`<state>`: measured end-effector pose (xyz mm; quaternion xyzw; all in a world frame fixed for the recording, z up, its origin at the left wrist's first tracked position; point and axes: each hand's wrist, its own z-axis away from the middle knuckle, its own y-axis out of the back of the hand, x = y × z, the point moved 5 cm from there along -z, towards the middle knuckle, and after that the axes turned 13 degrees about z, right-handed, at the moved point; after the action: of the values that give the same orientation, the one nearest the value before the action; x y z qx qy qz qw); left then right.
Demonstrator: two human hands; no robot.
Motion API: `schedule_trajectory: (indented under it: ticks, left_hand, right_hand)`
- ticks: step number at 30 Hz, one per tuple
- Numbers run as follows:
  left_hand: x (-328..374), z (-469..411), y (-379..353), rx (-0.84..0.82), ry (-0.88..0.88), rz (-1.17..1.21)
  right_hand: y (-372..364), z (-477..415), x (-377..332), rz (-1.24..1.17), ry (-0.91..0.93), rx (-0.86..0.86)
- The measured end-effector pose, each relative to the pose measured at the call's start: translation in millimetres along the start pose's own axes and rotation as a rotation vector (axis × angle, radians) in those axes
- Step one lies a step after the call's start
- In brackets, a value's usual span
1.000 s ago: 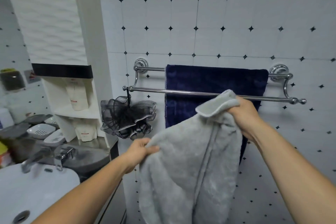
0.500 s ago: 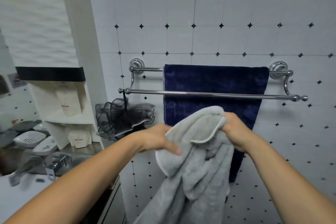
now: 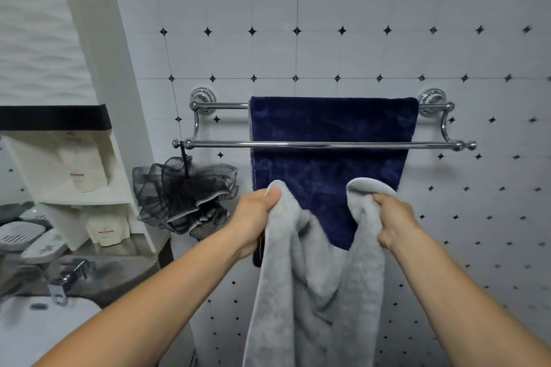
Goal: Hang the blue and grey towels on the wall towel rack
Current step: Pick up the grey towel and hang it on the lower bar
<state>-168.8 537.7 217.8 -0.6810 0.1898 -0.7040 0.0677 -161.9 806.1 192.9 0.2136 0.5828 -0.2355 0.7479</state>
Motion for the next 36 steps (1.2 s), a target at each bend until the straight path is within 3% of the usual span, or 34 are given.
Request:
schedule_trajectory:
  ticks: [2, 6, 14, 25, 29, 33, 36]
  left_hand:
    - [-3, 3, -21, -0.055, -0.026, -0.063]
    - [-15, 10, -53, -0.171, -0.002, -0.085]
    - [-13, 11, -46, -0.128, 0.044, -0.106]
    - [-11, 17, -50, -0.223, 0.018, -0.26]
    - [-7, 10, -36, -0.122, 0.079, -0.259]
    - [2, 5, -30, -0.037, 0.039, -0.228]
    - [12, 0, -26, -0.022, 0.003, -0.216]
  right_hand:
    - [-12, 24, -8, 0.067, 0.127, -0.024]
    - [-48, 87, -17, 0.422, 0.541, -0.193]
    - [-56, 114, 1, 0.751, 1.055, -0.243]
    - [-62, 118, 3, 0.914, 1.092, -0.288]
    - [-56, 115, 14, 0.877, 1.026, -0.426]
    - [-54, 110, 39, 0.888, 0.913, -0.521]
    - [-55, 111, 62, 0.972, 0.806, -0.695]
